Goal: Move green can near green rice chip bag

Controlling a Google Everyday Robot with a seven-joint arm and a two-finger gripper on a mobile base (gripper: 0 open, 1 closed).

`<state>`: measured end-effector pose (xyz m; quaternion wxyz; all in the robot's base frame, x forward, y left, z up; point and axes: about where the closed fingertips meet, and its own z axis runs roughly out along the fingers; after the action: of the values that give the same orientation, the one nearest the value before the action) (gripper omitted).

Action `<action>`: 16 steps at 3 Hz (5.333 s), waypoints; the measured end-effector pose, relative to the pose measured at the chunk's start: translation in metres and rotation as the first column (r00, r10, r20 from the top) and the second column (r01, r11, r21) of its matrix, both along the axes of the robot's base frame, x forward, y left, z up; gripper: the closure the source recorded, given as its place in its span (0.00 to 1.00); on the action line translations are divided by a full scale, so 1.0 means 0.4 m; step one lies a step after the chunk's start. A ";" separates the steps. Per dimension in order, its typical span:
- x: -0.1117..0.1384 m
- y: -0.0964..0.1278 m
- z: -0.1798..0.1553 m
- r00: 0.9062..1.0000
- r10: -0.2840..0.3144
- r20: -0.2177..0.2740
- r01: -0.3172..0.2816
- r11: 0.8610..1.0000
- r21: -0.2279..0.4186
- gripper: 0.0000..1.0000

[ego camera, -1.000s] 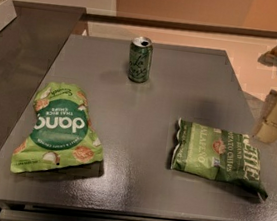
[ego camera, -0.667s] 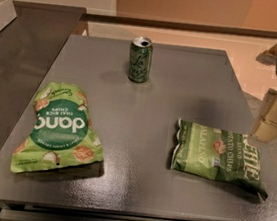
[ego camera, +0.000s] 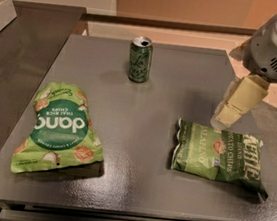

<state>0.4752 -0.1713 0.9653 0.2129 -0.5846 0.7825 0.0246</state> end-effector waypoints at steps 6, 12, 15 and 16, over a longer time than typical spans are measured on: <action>0.432 0.382 -0.100 0.984 -0.161 0.083 0.104 0.879 0.465 0.00; 0.508 0.447 -0.120 0.982 -0.165 0.094 0.092 0.846 0.524 0.82; 0.307 0.496 -0.050 0.979 0.141 0.147 -0.200 0.805 0.558 1.00; 0.238 0.508 -0.049 0.965 0.222 0.143 -0.264 0.790 0.553 1.00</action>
Offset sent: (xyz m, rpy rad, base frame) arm 0.1082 0.0739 -0.0335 0.2427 -0.0895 -0.1269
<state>0.5704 0.0317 0.9457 0.3992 -0.5909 0.6500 0.2626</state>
